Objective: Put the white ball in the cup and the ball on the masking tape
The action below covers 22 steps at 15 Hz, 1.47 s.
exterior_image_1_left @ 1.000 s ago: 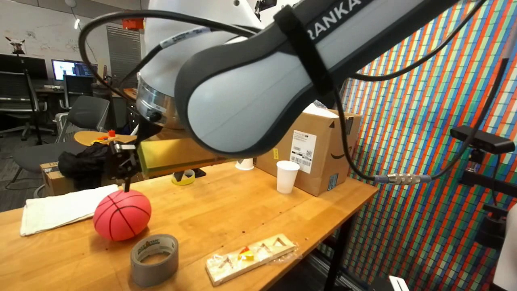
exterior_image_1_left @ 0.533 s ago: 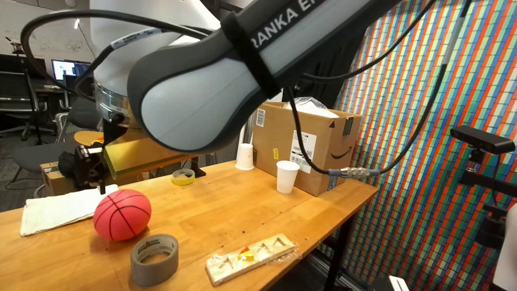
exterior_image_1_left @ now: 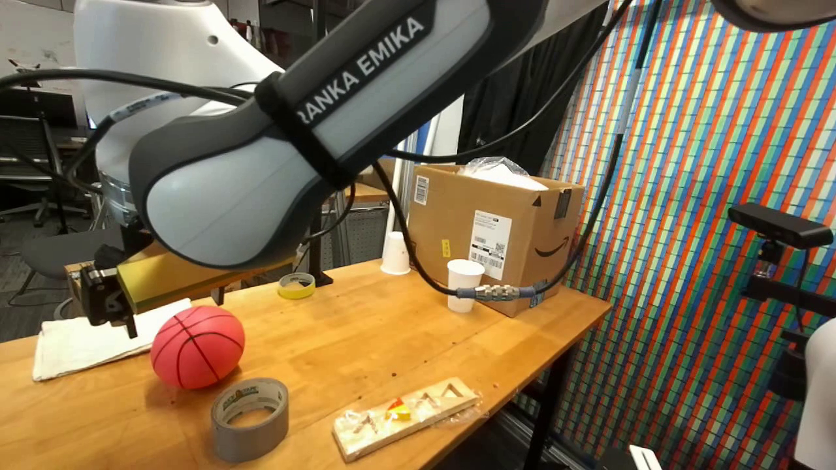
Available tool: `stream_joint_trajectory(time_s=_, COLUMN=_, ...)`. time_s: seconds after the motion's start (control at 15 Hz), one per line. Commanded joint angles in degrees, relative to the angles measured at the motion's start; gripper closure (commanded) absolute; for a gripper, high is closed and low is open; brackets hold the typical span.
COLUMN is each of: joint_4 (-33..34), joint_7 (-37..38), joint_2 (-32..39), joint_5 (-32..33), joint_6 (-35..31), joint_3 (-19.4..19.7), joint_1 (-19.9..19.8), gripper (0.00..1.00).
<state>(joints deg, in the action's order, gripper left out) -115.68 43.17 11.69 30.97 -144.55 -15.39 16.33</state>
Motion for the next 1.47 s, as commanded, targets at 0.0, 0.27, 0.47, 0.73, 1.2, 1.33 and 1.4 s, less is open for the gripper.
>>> stream_joint_trajectory(time_s=0.0, joint_4=6.67, joint_7=-2.52, joint_2=4.84, joint_5=0.77, joint_6=2.19, joint_3=3.28, joint_1=3.19, gripper=0.00)
stream_joint_trajectory(time_s=0.27, joint_4=11.12, joint_7=-4.89, joint_2=8.73, joint_5=0.89, joint_6=3.11, joint_3=6.73, joint_1=4.76, gripper=0.00)
stream_joint_trajectory(time_s=0.47, joint_4=13.82, joint_7=-6.46, joint_2=11.21, joint_5=0.39, joint_6=3.45, joint_3=9.27, joint_1=5.12, gripper=0.00)
stream_joint_trajectory(time_s=0.73, joint_4=15.01, joint_7=-7.31, joint_2=13.18, joint_5=-0.02, joint_6=3.44, joint_3=11.64, joint_1=5.55, gripper=0.02)
stream_joint_trajectory(time_s=1.2, joint_4=13.99, joint_7=-6.82, joint_2=12.86, joint_5=-0.18, joint_6=3.39, joint_3=13.25, joint_1=6.05, gripper=0.63)
stream_joint_trajectory(time_s=1.33, joint_4=13.63, joint_7=-6.68, joint_2=12.44, joint_5=-0.13, joint_6=3.34, joint_3=13.50, joint_1=6.03, gripper=0.79)
stream_joint_trajectory(time_s=1.4, joint_4=13.36, joint_7=-6.65, joint_2=12.14, joint_5=-0.21, joint_6=3.22, joint_3=13.56, joint_1=5.97, gripper=0.85)
